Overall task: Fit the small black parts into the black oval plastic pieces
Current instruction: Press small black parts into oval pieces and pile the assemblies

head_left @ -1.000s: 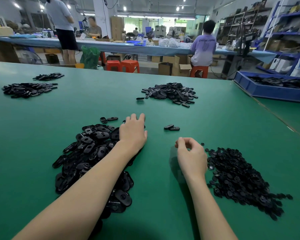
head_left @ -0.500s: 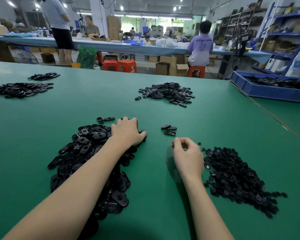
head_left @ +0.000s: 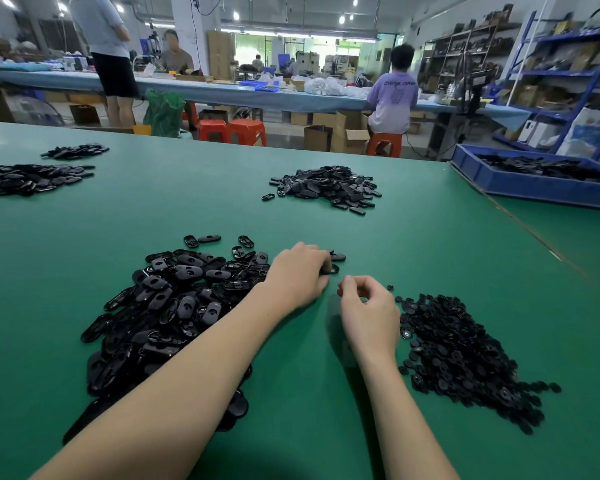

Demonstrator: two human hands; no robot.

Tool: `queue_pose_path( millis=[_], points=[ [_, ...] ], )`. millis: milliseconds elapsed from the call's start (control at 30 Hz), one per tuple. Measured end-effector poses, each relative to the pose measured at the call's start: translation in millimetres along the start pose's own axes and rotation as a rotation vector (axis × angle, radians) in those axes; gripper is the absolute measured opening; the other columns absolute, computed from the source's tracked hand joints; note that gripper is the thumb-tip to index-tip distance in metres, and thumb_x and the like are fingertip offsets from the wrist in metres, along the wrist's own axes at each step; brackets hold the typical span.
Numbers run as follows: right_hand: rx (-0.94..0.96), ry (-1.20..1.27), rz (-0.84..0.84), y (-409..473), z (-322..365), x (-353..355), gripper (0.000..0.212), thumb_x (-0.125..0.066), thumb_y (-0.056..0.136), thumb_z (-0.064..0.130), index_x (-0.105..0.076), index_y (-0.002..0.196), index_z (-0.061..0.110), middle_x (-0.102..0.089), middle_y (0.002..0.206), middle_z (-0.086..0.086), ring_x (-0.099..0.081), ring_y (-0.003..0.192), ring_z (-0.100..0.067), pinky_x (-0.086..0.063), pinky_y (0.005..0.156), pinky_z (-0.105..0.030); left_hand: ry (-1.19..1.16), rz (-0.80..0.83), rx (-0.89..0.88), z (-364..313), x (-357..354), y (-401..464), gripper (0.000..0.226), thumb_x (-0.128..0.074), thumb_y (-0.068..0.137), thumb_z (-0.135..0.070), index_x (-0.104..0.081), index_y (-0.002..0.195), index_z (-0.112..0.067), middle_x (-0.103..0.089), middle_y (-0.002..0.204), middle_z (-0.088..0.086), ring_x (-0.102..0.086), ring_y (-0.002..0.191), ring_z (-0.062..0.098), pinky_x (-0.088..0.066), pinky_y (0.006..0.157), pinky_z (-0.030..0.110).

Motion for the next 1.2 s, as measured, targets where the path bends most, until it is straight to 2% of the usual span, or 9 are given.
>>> queue_pose_path(
  millis=[200,400,467,567,667,767,833,967,1200],
  points=[
    [-0.003,-0.009,0.001,-2.0,1.5,0.8,0.025,-0.056,0.096,0.041,-0.068,0.082,0.025,-0.070,0.088,0.016,-0.063,0.081,-0.013,-0.042,0.071,-0.031,0.065,0.004,0.040,17.4,7.2,-15.8,0.013,-0.054,0.097,-0.025,-0.063,0.105,-0.020,-0.063,0.113,0.000,-0.051,0.113,0.024,-0.045,0.087,0.037],
    [-0.008,0.012,0.005,-1.4,2.5,1.7,0.024,-0.057,0.095,0.040,-0.069,0.083,0.024,-0.072,0.090,0.015,-0.065,0.085,-0.014,-0.048,0.077,-0.032,-0.044,-0.003,0.093,6.6,8.0,-25.4,0.037,-0.057,0.095,-0.019,-0.048,0.131,-0.021,-0.061,0.113,0.004,-0.057,0.108,0.027,-0.050,0.089,0.044],
    [-0.014,0.018,0.027,1.4,2.9,2.1,0.021,-0.058,0.094,0.038,-0.070,0.084,0.023,-0.072,0.088,0.013,-0.065,0.086,-0.016,-0.046,0.075,-0.032,-0.275,-0.083,0.149,-3.0,6.5,-26.9,0.033,-0.061,0.091,-0.015,-0.062,0.123,-0.024,-0.064,0.100,-0.002,-0.061,0.092,0.020,-0.051,0.087,0.036],
    [-0.022,0.015,0.123,9.4,5.2,4.4,0.013,-0.061,0.093,0.033,-0.069,0.090,0.023,-0.074,0.086,0.009,-0.066,0.085,-0.018,-0.047,0.074,-0.031,-0.798,-0.213,0.374,-14.1,-6.3,-35.7,0.018,-0.070,0.085,-0.016,-0.074,0.098,-0.026,-0.067,0.078,-0.009,-0.061,0.061,0.004,-0.053,0.075,0.022],
    [0.021,-0.094,0.163,15.9,9.6,16.3,0.011,-0.062,0.092,0.031,-0.070,0.091,0.025,-0.075,0.085,0.008,-0.067,0.088,-0.019,-0.051,0.079,-0.031,-1.190,-0.351,0.500,-21.2,-23.5,-46.9,0.014,-0.073,0.085,-0.011,-0.069,0.087,-0.025,-0.074,0.083,0.001,-0.072,0.066,0.010,-0.061,0.075,0.030],
    [0.097,-0.410,0.032,20.3,14.7,38.0,0.014,-0.059,0.091,0.036,-0.071,0.095,0.031,-0.074,0.091,0.012,-0.067,0.093,-0.021,-0.052,0.078,-0.031,-1.199,-0.408,0.487,-20.0,-28.1,-48.9,0.018,-0.072,0.087,-0.011,-0.064,0.087,-0.027,-0.075,0.081,0.000,-0.074,0.069,0.015,-0.062,0.077,0.037],
    [0.128,-0.554,-0.035,23.5,16.3,49.2,0.021,-0.057,0.093,0.035,-0.072,0.108,0.034,-0.074,0.104,0.010,-0.064,0.105,-0.023,-0.049,0.077,-0.031,-1.267,-0.422,0.499,-18.7,-29.2,-48.8,0.018,-0.070,0.089,-0.010,-0.065,0.090,-0.028,-0.075,0.079,-0.001,-0.074,0.066,0.015,-0.062,0.075,0.036],
    [0.131,-0.773,0.016,32.2,8.4,49.5,0.037,-0.051,0.100,0.032,-0.062,0.136,0.028,-0.060,0.135,-0.005,-0.044,0.128,-0.029,-0.045,0.094,-0.038,-1.335,-0.430,0.506,-19.7,-29.5,-49.9,0.020,-0.072,0.088,-0.010,-0.069,0.090,-0.030,-0.074,0.080,0.002,-0.074,0.066,0.016,-0.062,0.075,0.038],
    [0.142,-0.831,0.013,38.4,-0.2,46.3,0.028,-0.051,0.103,0.034,-0.072,0.120,0.030,-0.061,0.129,-0.005,-0.046,0.123,-0.031,-0.040,0.096,-0.037,-1.370,-0.424,0.527,-19.3,-31.1,-49.8,0.015,-0.072,0.089,-0.012,-0.071,0.090,-0.027,-0.075,0.075,-0.001,-0.075,0.068,0.017,-0.062,0.079,0.040]
  ],
)
Point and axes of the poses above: each hand's wrist, its own y-axis towards the middle knuckle, its own x-axis out of the back of the hand, z = x × y, the point moved 5 cm from there along y, towards the middle knuckle
